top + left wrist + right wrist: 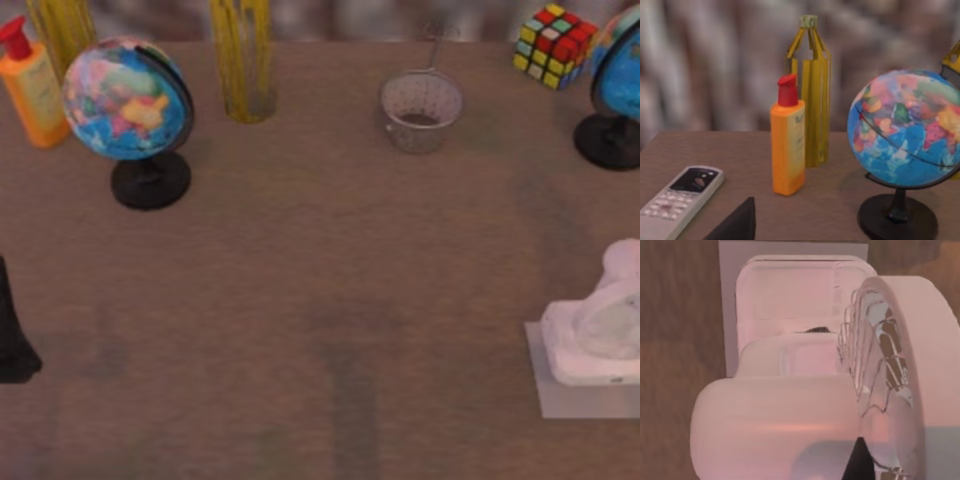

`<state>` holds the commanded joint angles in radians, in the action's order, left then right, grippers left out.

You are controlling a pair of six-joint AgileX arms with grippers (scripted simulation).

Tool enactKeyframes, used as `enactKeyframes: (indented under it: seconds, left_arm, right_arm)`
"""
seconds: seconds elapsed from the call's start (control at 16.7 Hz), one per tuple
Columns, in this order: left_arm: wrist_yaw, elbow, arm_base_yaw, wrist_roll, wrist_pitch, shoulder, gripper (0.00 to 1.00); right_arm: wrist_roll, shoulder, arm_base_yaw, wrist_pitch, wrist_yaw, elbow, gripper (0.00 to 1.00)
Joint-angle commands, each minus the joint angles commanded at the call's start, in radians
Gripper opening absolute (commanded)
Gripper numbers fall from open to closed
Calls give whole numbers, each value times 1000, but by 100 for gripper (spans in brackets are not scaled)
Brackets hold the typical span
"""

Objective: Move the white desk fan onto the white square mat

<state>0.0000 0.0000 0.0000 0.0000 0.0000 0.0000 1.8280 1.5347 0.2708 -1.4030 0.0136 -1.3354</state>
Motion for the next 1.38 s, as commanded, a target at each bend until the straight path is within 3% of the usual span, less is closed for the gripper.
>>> enactKeyframes:
  seconds: [0.78,1.38]
  left_arm:
    - [0,0,0,0,0,0,100]
    - [0,0,0,0,0,0,100]
  right_arm:
    - [4,15,4,138,0,123,0]
    - [4,15,4,138,0,123,75]
